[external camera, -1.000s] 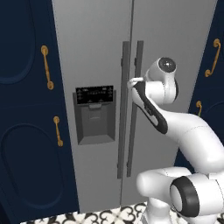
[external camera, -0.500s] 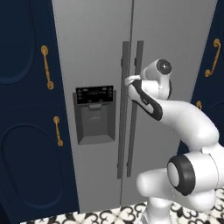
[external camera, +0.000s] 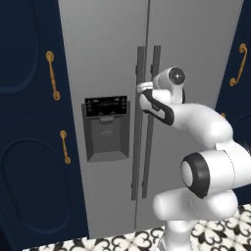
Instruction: Take the strawberry from the fridge and place it on top of the pancake, located on the dining counter.
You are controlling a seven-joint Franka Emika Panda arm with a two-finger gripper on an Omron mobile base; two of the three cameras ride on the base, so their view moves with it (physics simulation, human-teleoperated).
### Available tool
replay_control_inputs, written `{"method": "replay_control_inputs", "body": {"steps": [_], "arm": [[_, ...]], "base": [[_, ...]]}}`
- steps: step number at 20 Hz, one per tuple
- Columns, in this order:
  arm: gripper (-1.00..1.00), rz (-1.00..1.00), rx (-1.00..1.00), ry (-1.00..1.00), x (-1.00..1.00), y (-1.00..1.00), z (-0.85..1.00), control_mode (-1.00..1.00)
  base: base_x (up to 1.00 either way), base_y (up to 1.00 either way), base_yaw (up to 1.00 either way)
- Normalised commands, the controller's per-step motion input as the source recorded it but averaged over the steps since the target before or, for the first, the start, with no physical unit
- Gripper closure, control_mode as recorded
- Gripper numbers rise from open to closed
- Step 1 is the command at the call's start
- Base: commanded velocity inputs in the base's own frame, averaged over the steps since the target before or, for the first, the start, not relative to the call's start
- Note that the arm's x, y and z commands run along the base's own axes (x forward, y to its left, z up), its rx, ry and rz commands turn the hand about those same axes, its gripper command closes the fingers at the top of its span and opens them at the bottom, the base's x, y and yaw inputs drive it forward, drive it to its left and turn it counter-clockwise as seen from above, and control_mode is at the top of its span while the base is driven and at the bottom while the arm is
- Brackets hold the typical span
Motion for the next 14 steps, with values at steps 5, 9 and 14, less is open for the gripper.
{"method": "replay_control_inputs", "body": {"steps": [5,9,14], "arm": [[-1.0,0.0,0.0,-0.14,0.37,-0.09,-0.03,-1.0],[1.0,0.0,0.0,0.0,0.2,0.0,0.0,-1.0],[1.0,-0.01,0.0,0.08,-0.51,-0.03,0.0,-1.0]], "base": [[0.0,0.0,0.0],[0.0,0.0,0.0],[0.0,0.0,0.0]]}}
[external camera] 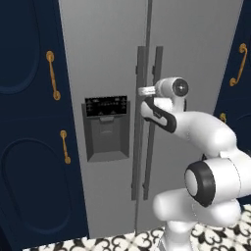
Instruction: Take the strawberry from the fridge and place it on top of the pancake, located on the dining counter.
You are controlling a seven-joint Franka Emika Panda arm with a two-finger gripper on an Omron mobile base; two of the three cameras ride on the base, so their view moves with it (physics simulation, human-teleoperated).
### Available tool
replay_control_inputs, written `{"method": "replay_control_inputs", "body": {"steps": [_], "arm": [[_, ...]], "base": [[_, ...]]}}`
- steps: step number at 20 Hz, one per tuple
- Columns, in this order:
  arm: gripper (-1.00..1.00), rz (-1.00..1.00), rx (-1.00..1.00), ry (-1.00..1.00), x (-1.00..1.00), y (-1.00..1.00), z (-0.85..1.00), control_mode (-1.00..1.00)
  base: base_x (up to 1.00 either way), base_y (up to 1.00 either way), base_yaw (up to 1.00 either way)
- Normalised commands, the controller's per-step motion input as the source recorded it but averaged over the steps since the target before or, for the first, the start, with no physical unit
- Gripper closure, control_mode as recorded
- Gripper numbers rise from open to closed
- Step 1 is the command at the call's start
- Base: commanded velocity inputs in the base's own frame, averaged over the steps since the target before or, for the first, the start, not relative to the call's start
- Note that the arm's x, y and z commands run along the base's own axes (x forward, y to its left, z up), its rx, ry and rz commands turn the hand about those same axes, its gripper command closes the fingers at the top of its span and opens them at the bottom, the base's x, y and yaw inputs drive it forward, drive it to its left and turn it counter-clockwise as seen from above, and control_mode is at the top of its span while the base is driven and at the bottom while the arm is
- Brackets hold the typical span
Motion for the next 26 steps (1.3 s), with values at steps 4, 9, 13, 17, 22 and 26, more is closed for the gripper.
{"method": "replay_control_inputs", "body": {"steps": [4,9,13,17,22,26], "arm": [[1.0,-0.01,0.03,0.17,-1.0,-0.49,-0.01,-1.0],[1.0,0.0,0.12,0.16,-1.0,-0.94,-0.01,-1.0],[1.0,-0.04,0.17,0.21,-1.0,-1.0,-0.01,-1.0],[1.0,-0.11,0.18,0.21,-1.0,-1.0,0.0,-1.0],[-1.0,-0.11,0.24,0.21,-0.94,-1.0,0.0,-1.0],[-1.0,-0.09,0.18,0.13,-1.0,-0.86,0.11,-1.0]], "base": [[0.0,0.0,0.0],[0.0,0.0,0.0],[0.0,0.0,0.0],[0.0,0.0,0.0],[0.0,0.0,0.0],[0.0,0.0,0.0]]}}
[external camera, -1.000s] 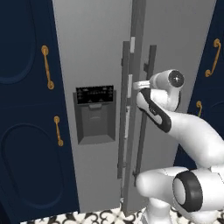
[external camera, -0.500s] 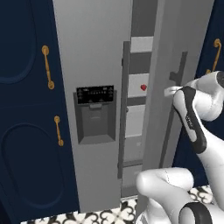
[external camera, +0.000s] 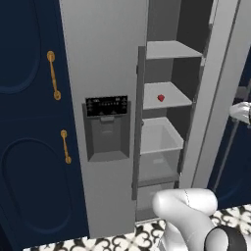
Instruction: Take the strawberry from the fridge and place it on top of the pancake, located on the dining counter.
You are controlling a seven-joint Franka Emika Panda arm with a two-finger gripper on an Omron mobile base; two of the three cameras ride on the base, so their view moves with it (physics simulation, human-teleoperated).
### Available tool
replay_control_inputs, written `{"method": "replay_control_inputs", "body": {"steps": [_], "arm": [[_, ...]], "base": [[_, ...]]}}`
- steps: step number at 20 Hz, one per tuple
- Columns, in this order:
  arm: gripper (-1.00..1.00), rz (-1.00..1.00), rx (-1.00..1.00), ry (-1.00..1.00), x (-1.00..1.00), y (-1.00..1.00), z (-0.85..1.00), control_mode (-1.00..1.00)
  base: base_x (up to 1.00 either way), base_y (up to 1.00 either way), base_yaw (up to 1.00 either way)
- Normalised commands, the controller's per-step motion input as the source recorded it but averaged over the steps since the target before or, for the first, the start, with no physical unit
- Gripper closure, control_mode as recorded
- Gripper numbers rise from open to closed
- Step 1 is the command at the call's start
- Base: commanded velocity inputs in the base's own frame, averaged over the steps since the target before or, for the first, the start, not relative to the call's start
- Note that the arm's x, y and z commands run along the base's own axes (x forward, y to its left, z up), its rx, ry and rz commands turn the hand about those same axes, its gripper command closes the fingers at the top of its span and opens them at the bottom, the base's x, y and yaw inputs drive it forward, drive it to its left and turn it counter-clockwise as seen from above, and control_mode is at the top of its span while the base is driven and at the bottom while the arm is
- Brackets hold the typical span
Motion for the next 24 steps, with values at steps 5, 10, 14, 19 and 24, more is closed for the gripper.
{"method": "replay_control_inputs", "body": {"steps": [5,10,14,19,24], "arm": [[-1.0,0.0,-0.21,0.01,-0.77,0.45,0.46,-1.0],[-1.0,0.02,-0.67,0.31,0.2,0.92,0.14,-1.0],[-1.0,0.04,-0.78,0.5,0.97,0.65,-0.02,-1.0],[-1.0,0.06,-0.51,0.1,0.98,0.06,-0.19,-1.0],[-1.0,0.19,-0.32,-0.06,0.66,-0.2,-0.12,-1.0]], "base": [[0.0,0.0,0.0],[0.0,0.0,0.0],[0.0,0.0,0.0],[0.0,0.0,0.0],[0.0,0.0,0.0]]}}
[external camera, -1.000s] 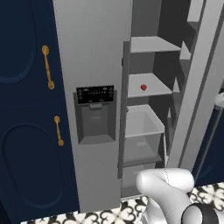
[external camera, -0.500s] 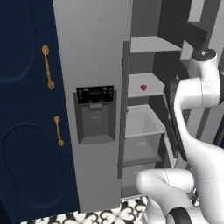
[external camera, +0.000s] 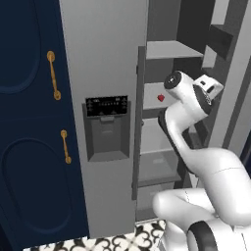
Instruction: Take the strawberry from the fridge and place it on top of the pancake, located on the dining counter.
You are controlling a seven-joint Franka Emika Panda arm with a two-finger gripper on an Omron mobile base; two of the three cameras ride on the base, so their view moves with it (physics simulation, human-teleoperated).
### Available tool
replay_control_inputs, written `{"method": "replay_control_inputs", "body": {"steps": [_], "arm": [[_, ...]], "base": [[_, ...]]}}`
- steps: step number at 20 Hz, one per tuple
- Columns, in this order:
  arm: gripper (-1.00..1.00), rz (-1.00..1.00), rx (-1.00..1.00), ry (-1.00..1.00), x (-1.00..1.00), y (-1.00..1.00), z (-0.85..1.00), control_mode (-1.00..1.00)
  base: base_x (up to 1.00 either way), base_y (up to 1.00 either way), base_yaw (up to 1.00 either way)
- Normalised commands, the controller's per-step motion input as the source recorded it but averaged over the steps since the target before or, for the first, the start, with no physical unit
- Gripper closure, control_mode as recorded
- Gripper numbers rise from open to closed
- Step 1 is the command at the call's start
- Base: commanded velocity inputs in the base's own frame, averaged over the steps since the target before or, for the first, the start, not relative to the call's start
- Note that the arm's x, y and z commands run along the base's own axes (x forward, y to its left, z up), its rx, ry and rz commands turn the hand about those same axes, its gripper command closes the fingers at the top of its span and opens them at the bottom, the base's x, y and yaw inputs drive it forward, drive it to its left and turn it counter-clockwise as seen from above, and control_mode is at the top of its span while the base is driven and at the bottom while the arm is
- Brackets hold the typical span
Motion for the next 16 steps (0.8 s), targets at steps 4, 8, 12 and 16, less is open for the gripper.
{"method": "replay_control_inputs", "body": {"steps": [4,8,12,16], "arm": [[-1.0,0.33,-0.17,0.0,0.67,-0.37,0.0,-1.0],[-1.0,0.08,-0.07,0.07,0.07,-0.8,0.0,-1.0],[-1.0,0.0,-0.04,0.2,0.06,-0.75,0.0,-1.0],[-1.0,0.0,-0.05,0.14,0.0,-0.56,0.0,-1.0]], "base": [[0.0,0.0,0.0],[0.0,0.0,0.0],[0.0,0.0,0.0],[0.0,0.0,0.0]]}}
